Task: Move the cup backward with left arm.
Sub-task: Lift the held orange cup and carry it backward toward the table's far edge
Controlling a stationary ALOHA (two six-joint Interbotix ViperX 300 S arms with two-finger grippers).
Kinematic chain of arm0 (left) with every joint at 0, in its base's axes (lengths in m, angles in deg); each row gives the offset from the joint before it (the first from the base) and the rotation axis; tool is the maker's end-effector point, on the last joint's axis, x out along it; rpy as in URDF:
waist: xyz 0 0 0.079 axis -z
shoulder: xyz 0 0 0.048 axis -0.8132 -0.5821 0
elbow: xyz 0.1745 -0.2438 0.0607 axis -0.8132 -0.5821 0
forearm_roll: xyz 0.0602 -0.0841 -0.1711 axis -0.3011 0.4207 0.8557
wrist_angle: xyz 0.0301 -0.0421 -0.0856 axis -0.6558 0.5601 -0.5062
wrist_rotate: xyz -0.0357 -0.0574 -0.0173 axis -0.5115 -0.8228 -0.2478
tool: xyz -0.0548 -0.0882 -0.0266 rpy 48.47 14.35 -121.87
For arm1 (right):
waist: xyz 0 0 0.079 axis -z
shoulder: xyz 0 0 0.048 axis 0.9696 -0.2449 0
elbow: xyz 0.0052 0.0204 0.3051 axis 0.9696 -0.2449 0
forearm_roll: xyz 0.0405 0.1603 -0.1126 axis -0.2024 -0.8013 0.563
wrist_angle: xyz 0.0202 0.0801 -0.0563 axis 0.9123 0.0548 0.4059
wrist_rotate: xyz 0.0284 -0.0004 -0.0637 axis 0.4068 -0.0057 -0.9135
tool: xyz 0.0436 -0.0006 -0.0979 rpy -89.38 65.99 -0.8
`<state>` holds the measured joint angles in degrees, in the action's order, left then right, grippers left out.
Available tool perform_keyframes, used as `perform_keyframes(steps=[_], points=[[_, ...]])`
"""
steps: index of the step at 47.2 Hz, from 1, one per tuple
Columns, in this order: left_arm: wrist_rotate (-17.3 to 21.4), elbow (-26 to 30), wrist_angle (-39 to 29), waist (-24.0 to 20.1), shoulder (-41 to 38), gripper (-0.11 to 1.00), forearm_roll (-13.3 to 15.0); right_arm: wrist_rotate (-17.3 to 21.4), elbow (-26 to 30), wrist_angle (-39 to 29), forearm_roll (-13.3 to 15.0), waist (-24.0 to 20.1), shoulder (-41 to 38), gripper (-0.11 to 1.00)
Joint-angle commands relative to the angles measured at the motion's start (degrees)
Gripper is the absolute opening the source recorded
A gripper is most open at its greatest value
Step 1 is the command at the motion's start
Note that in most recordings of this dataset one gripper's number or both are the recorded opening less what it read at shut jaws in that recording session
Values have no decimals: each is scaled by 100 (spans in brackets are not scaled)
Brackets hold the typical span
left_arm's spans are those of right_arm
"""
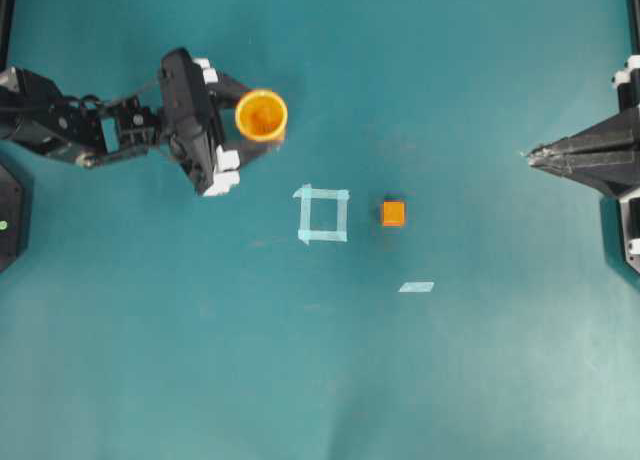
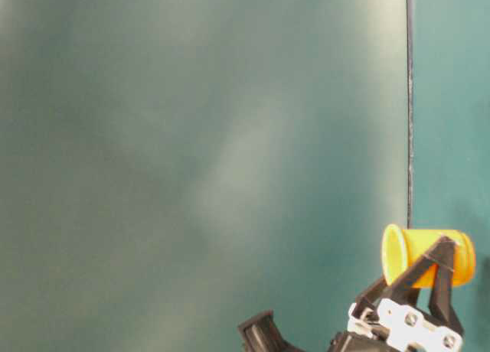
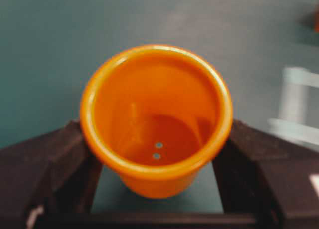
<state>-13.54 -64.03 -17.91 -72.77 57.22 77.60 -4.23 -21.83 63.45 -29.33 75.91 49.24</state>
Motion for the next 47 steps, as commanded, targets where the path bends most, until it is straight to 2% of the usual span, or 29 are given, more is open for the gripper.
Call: perform_keyframes(steps=[1, 19, 36, 47], points=[[-44, 149, -97, -202, 62, 62, -9, -9, 202, 26, 0, 0, -18, 0], [-88, 562, -510, -940, -26, 62, -9, -9, 220, 26, 0, 0, -18, 0], [-105, 1143, -1187, -1415, -193, 62, -9, -9, 220, 26, 0, 0, -18, 0], [-176, 1301, -1336, -1600, -229, 62, 0, -9, 220, -97, 0, 0, -18, 0]])
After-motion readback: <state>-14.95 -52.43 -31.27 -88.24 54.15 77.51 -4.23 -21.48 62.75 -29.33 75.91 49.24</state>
